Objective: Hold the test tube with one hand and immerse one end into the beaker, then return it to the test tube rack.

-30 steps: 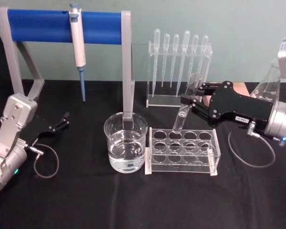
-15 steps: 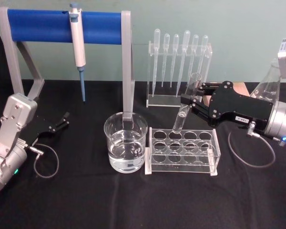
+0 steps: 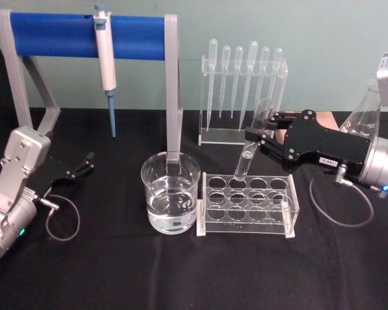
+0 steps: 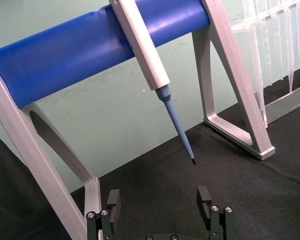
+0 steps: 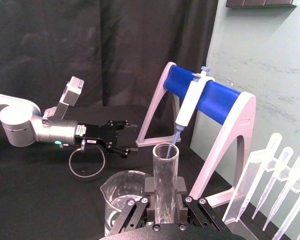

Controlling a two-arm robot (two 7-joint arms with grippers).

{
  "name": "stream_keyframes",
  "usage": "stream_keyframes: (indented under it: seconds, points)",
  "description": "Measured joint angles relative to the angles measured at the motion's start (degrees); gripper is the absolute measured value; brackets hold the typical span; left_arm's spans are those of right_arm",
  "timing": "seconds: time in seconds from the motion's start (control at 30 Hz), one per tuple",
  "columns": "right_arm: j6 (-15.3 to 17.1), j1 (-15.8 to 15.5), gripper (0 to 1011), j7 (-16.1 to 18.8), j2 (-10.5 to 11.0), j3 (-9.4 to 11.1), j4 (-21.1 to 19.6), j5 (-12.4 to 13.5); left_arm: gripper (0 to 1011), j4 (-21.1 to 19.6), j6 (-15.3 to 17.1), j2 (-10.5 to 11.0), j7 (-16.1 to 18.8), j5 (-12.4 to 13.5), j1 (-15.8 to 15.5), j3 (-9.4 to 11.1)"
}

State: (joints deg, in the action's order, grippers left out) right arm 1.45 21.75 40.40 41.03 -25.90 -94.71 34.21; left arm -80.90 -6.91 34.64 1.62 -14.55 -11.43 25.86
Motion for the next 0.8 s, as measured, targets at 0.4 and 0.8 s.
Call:
stream_keyframes:
  seconds: [0.4, 0.8]
  points:
    - [0.0, 0.0, 236, 0.0, 0.0, 0.0, 0.0, 0.0, 1000, 0.0, 0.0, 0.0, 0.0, 0.0, 0.0, 0.0]
    - [0.0, 0.0, 236, -0.01, 0.0, 0.0, 0.0, 0.0, 1000, 0.0, 0.0, 0.0, 0.0, 0.0, 0.0, 0.0]
